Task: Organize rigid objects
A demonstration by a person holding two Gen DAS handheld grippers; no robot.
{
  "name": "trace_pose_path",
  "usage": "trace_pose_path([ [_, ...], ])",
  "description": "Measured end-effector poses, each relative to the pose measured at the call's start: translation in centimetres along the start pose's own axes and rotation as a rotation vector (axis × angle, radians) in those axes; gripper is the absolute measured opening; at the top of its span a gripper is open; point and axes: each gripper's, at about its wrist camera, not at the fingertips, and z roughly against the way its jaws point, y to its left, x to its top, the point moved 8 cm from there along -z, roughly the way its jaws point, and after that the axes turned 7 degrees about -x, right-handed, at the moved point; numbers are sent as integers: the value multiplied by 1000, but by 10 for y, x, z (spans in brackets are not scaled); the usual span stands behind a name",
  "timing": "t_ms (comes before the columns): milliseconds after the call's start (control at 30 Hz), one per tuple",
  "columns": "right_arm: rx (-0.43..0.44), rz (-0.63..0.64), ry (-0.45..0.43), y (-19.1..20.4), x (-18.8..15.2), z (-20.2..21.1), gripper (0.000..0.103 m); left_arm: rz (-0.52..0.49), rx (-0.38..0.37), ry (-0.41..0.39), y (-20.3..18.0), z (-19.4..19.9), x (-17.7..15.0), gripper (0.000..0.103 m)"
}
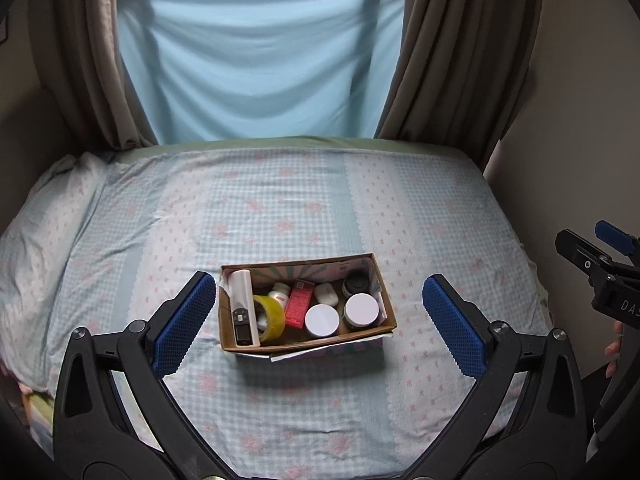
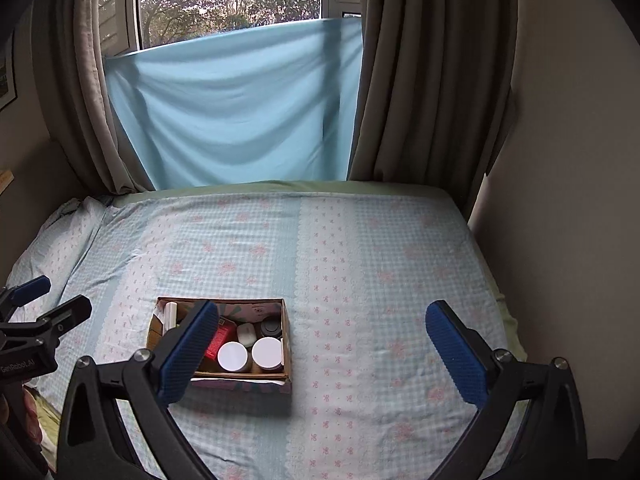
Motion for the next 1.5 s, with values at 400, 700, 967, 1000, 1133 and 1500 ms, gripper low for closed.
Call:
trace_pose_path([
  [400,-6,-22,-47,-28,-12,17,103,15,29,-81,-22,27,-3,103],
  [700,-16,-19,-61,-34,-10,19,103,-11,43,-76,-26,20,-5,103],
  [967,-27,-14,-57,-37,-8,13,103,-20,50,-69,-22,10,-2,103],
  [1000,-27,-16,-58,-37,-8,13,103,-19,49,-68,-22,9,-1,103],
  [1133,-29,-19,-58,-37,-7,10,103,-23,54,-73,-19,8,1,103],
  [1500,-28,-22,-66,-36,-3,9,103,-33,54,-77,-19,7,1,103],
])
